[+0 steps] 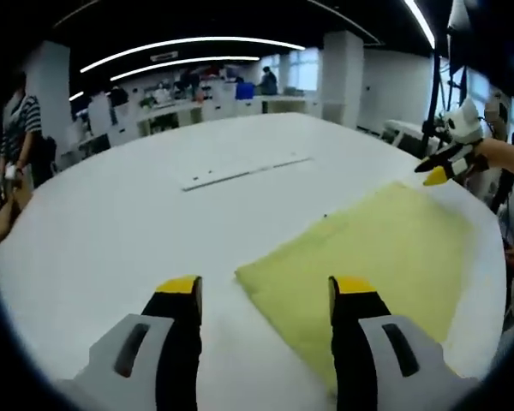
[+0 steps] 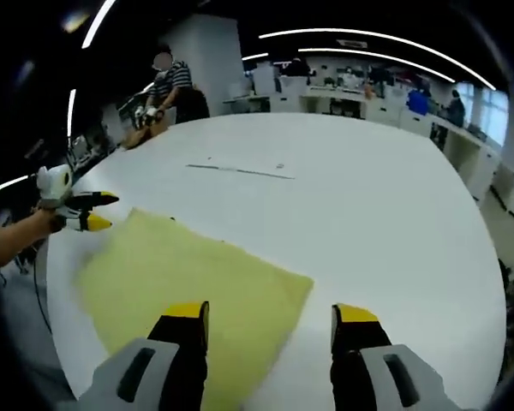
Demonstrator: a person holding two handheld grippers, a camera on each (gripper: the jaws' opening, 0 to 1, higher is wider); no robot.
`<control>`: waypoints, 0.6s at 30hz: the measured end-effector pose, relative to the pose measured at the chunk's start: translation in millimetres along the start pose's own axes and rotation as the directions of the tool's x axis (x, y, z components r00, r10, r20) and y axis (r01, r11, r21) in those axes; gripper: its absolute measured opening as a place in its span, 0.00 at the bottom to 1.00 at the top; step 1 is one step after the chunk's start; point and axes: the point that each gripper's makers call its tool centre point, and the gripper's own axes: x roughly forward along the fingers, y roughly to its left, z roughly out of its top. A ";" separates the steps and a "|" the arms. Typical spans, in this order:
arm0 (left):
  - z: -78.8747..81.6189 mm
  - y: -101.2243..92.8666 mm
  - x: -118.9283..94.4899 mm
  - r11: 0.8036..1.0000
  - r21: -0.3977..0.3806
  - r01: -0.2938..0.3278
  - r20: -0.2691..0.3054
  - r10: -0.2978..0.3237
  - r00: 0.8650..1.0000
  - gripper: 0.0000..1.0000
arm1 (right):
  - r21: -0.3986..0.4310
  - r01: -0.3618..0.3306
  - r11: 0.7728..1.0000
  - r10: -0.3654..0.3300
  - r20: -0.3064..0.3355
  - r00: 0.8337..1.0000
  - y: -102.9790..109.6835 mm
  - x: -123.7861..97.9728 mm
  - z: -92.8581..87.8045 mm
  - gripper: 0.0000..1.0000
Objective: Fold the garment on the visible template until the final outline fits inside the template.
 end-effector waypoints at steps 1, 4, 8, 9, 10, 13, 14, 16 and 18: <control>-0.7 -2.3 -3.2 1.000 0.005 0.006 -0.001 -0.006 1.000 0.63 | 0.002 -0.012 1.000 0.012 0.000 1.000 4.7 -4.1 -1.2 0.57; -5.0 -7.3 -16.7 1.000 0.019 0.011 0.005 -0.011 1.000 0.67 | 0.010 -0.037 0.999 0.037 -0.003 0.999 13.7 -13.0 -4.4 0.58; -18.9 -16.4 -37.1 0.998 0.045 0.044 0.000 -0.045 0.999 0.69 | 0.013 -0.064 0.998 0.064 0.000 0.998 27.3 -25.5 -11.6 0.58; -22.0 -18.2 -41.0 0.997 0.052 0.051 -0.002 -0.050 0.999 0.70 | 0.005 -0.066 0.998 0.066 -0.005 0.998 29.5 -27.4 -14.1 0.58; -26.8 -21.6 -46.9 0.997 0.054 0.064 -0.005 -0.064 0.998 0.70 | -0.004 -0.067 0.998 0.067 -0.013 0.998 32.4 -30.2 -18.2 0.58; -37.1 -31.3 -58.5 0.994 0.028 0.101 -0.004 -0.101 0.995 0.68 | -0.016 -0.078 0.997 0.077 -0.041 0.996 38.4 -33.8 -29.3 0.57; -41.8 -33.5 -62.4 0.994 0.015 0.105 -0.003 -0.105 0.994 0.67 | -0.014 -0.076 0.997 0.075 -0.046 0.996 39.9 -34.8 -33.2 0.57; -48.8 -35.4 -67.1 0.995 0.002 0.102 0.003 -0.102 0.995 0.64 | -0.012 -0.081 0.997 0.080 -0.057 0.995 44.1 -37.3 -39.7 0.56; -56.2 -38.7 -69.7 0.994 -0.005 0.110 -0.011 -0.110 0.994 0.62 | -0.009 -0.086 0.996 0.085 -0.059 0.995 48.4 -39.9 -44.1 0.54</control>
